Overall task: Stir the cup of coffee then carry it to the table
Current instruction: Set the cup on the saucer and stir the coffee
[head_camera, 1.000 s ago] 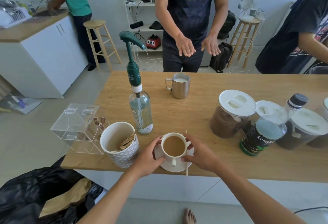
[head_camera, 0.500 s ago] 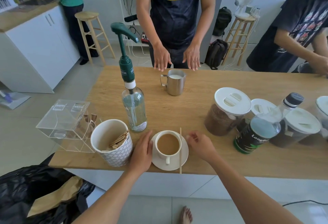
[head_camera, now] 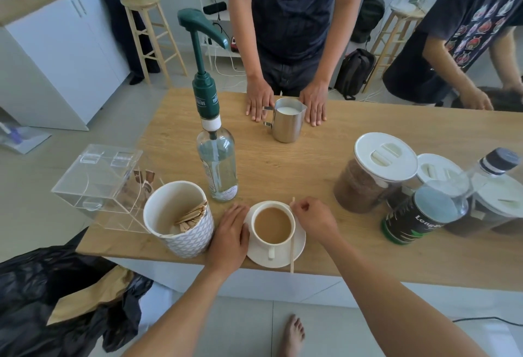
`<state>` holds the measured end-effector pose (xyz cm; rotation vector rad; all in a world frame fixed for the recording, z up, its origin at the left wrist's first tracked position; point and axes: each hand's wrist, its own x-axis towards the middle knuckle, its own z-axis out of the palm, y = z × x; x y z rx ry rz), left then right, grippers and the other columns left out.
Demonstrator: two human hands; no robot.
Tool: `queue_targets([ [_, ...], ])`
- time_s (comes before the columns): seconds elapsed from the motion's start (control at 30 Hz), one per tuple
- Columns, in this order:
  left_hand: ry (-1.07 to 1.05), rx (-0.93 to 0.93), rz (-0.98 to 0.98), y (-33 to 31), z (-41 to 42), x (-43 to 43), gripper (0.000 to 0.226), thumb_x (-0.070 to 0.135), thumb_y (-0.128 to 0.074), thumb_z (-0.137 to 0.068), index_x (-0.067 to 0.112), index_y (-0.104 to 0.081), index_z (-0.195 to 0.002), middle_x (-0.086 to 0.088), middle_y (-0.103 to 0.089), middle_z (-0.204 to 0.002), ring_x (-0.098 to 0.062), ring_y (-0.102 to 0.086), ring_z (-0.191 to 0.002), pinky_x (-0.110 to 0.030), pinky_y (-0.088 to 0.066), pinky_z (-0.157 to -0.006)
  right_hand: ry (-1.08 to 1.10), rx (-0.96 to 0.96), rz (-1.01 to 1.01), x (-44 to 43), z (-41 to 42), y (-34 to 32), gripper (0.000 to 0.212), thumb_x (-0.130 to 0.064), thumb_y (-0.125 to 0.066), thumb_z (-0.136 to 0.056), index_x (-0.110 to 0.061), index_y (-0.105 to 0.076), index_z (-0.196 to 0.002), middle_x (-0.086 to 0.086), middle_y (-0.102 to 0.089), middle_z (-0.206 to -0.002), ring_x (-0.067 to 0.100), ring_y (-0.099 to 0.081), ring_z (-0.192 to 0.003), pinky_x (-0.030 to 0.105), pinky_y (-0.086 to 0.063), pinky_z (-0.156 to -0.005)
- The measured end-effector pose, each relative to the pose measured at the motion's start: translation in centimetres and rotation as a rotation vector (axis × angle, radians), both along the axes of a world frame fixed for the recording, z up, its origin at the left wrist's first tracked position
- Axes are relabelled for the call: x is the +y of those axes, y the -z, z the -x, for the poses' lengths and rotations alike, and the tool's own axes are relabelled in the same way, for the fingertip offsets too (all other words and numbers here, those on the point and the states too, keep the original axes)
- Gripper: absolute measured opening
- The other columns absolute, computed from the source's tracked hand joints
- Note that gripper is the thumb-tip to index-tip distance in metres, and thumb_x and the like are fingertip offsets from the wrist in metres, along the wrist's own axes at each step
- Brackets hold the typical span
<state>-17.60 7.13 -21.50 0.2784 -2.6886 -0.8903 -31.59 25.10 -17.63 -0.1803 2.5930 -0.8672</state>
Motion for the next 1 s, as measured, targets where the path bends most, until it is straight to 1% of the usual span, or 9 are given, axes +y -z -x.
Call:
queue_targets([
  [0.1,0.003,0.009,0.011,0.2,0.0,0.0,0.038,0.01,-0.05,-0.1,0.004,-0.053,-0.138,-0.01,-0.051,-0.144,-0.025,-0.037,-0.142,-0.038,-0.028,-0.118,0.055,-0.009,-0.028,-0.6,-0.1,0.0,0.03,-0.053,-0.051,-0.091,-0.027,-0.063,-0.083,-0.009,-0.065,-0.081,0.012,-0.061,-0.074,0.029,-0.044,-0.061],
  [0.23,-0.002,0.01,0.014,0.4,0.0,-0.1,0.038,0.011,-0.049,-0.1,0.005,-0.052,-0.138,-0.009,-0.052,-0.144,-0.025,-0.037,-0.141,-0.041,-0.03,-0.118,0.086,-0.018,-0.035,-0.9,-0.1,-0.1,0.03,-0.052,-0.051,-0.091,-0.027,-0.059,-0.076,-0.008,-0.065,-0.078,0.013,-0.059,-0.072,0.028,-0.039,-0.056],
  [0.4,-0.011,0.008,0.014,0.6,0.0,-0.1,0.039,0.012,-0.049,-0.1,0.006,-0.052,-0.138,-0.008,-0.051,-0.145,-0.023,-0.036,-0.142,-0.038,-0.029,-0.118,0.152,-0.04,-0.018,-1.1,0.0,-0.1,0.039,-0.047,-0.051,-0.092,-0.023,-0.051,-0.061,-0.007,-0.054,-0.061,0.013,-0.048,-0.054,0.026,-0.033,-0.05],
  [0.5,-0.014,0.005,0.019,0.6,0.1,-0.1,0.039,0.012,-0.049,-0.1,0.006,-0.052,-0.139,-0.007,-0.051,-0.145,-0.023,-0.036,-0.142,-0.038,-0.029,-0.118,0.171,-0.06,0.004,-1.0,0.0,-0.2,0.042,-0.043,-0.054,-0.092,-0.021,-0.048,-0.057,-0.006,-0.051,-0.056,0.013,-0.045,-0.05,0.026,-0.031,-0.048],
  [0.73,-0.018,0.005,0.013,0.6,0.0,0.0,0.04,0.011,-0.049,-0.1,0.007,-0.052,-0.139,-0.006,-0.051,-0.145,-0.023,-0.036,-0.142,-0.038,-0.028,-0.118,0.176,-0.065,0.074,0.3,0.7,-1.0,0.039,-0.033,-0.057,-0.092,-0.02,-0.049,-0.056,-0.006,-0.051,-0.051,0.013,-0.045,-0.047,0.024,-0.034,-0.047],
  [0.8,-0.021,0.002,0.006,0.5,0.0,0.1,0.04,0.012,-0.049,-0.1,0.007,-0.052,-0.139,-0.007,-0.051,-0.145,-0.023,-0.036,-0.143,-0.038,-0.028,-0.118,0.174,-0.059,0.117,0.9,1.1,-1.6,0.034,-0.029,-0.059,-0.091,-0.017,-0.053,-0.06,-0.005,-0.053,-0.053,0.012,-0.047,-0.05,0.023,-0.037,-0.045],
  [0.87,-0.023,0.0,0.001,0.5,0.0,0.1,0.039,0.011,-0.05,-0.1,0.006,-0.052,-0.139,-0.008,-0.051,-0.145,-0.023,-0.036,-0.143,-0.038,-0.028,-0.118,0.162,-0.064,0.178,1.5,1.5,-2.5,0.029,-0.026,-0.061,-0.091,-0.015,-0.06,-0.064,-0.006,-0.057,-0.055,0.012,-0.051,-0.054,0.019,-0.04,-0.043],
  [0.93,-0.024,0.003,0.0,0.4,0.0,0.2,0.039,0.01,-0.051,-0.099,0.005,-0.053,-0.138,-0.009,-0.052,-0.144,-0.025,-0.037,-0.142,-0.038,-0.028,-0.118,0.137,-0.069,0.241,1.9,1.7,-3.7,0.029,-0.028,-0.062,-0.091,-0.015,-0.063,-0.066,-0.012,-0.058,-0.051,0.005,-0.05,-0.051,0.016,-0.04,-0.044],
  [1.0,-0.027,0.005,-0.005,0.3,0.0,0.2,0.039,0.008,-0.052,-0.098,0.005,-0.054,-0.137,-0.01,-0.053,-0.143,-0.025,-0.038,-0.141,-0.037,-0.028,-0.118,0.114,-0.058,0.312,2.1,1.6,-5.1,0.033,-0.033,-0.062,-0.092,-0.015,-0.064,-0.065,-0.016,-0.053,-0.044,-0.002,-0.044,-0.042,0.013,-0.038,-0.045],
])
